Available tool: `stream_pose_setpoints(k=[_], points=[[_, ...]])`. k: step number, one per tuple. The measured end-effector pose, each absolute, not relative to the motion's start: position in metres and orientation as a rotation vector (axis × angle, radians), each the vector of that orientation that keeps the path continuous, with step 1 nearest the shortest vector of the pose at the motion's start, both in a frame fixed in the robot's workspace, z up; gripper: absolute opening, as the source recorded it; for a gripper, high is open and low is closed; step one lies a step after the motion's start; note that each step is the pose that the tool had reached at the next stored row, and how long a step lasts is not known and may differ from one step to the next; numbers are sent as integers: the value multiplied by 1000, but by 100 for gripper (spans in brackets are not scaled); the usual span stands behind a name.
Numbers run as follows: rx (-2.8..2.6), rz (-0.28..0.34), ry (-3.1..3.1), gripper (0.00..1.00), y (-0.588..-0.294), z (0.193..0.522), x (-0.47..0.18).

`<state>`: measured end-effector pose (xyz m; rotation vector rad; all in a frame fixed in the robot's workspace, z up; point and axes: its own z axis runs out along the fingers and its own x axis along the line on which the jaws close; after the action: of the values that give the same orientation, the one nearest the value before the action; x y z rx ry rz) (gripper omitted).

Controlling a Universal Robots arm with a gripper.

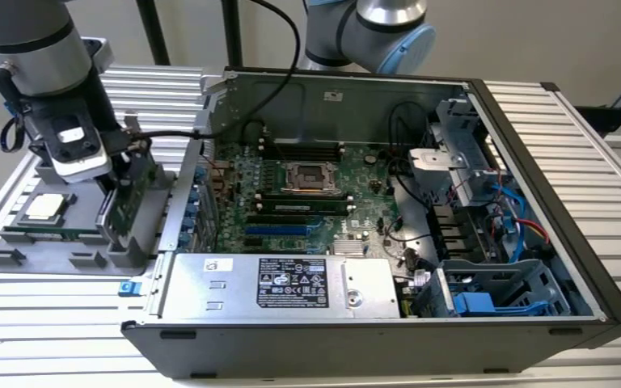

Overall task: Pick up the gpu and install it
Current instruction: 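Pick up the gpu and move the gpu toward the slot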

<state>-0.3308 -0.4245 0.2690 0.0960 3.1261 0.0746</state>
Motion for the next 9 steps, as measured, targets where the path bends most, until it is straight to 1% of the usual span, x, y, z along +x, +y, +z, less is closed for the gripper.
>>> stream_pose_setpoints(k=[9], points=[[96, 75, 3126, 0, -424, 279, -331]])
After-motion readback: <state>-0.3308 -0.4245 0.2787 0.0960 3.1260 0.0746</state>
